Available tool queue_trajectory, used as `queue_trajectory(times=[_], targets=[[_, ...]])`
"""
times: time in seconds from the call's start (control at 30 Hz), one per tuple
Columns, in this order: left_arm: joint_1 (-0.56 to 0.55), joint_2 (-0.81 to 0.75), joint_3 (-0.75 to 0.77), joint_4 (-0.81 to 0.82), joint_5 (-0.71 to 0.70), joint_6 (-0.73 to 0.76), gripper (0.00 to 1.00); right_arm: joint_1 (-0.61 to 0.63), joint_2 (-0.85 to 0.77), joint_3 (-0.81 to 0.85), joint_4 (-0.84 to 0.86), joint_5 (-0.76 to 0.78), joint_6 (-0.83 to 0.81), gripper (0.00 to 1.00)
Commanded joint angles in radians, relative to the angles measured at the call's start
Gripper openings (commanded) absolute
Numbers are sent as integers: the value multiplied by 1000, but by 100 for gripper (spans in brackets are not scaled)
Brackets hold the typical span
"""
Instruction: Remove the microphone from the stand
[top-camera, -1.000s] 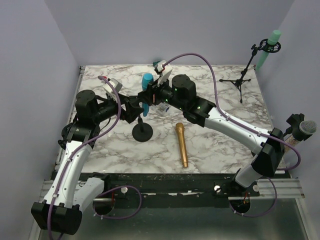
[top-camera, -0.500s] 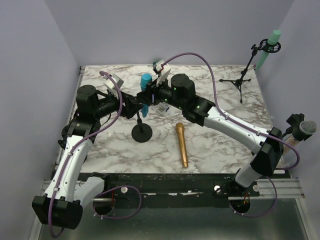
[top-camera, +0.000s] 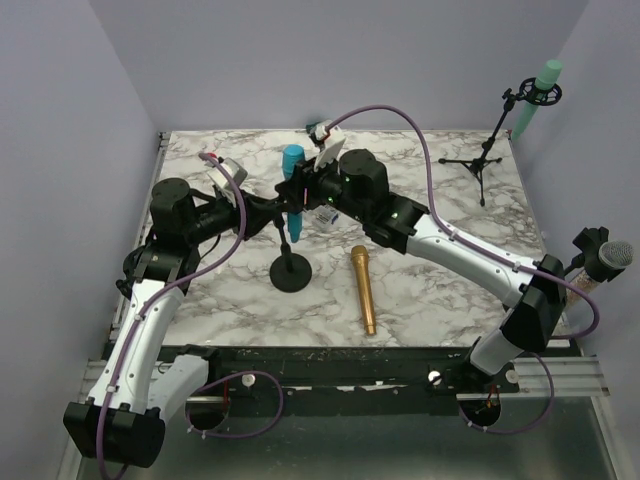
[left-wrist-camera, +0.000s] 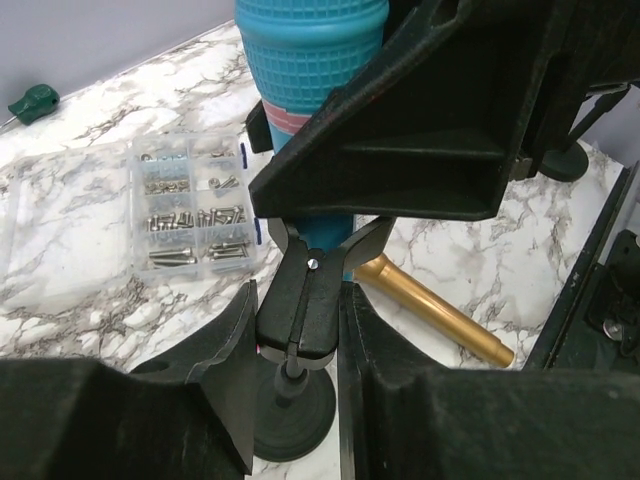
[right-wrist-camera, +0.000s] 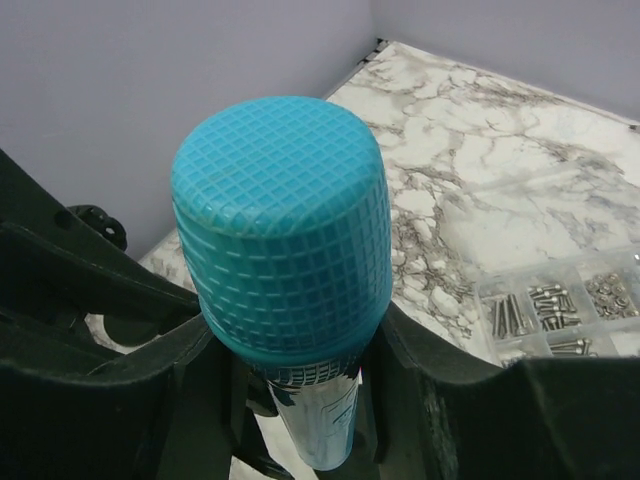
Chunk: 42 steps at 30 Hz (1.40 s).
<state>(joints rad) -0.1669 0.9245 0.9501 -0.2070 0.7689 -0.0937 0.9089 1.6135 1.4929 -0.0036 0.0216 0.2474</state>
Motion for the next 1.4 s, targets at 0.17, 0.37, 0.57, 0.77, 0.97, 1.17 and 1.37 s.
queue_trajectory(times=[0.17, 0.37, 0.57, 0.77, 0.97, 1.17, 1.37], targets=[[-17, -61, -42, -15, -24, 0, 0, 7, -108, -31, -41, 411, -6, 1], [-17, -83, -52, -2, -50, -28, 0, 6, -189, -127, -96, 468, -12, 1], [-17, -99, -51, 8, -41, -59, 10, 6, -221, -237, -204, 419, 61, 1], [-17, -110, -54, 23, -23, -86, 12, 6, -183, -325, -278, 263, 159, 1], [-17, -141, -63, 28, -42, -86, 12, 5, -113, -378, -337, 110, 277, 1], [-18, -153, -64, 31, -48, -93, 10, 6, -34, -434, -332, 107, 334, 1], [-18, -159, -71, 38, -46, -100, 10, 2, 63, -425, -333, 221, 410, 1]])
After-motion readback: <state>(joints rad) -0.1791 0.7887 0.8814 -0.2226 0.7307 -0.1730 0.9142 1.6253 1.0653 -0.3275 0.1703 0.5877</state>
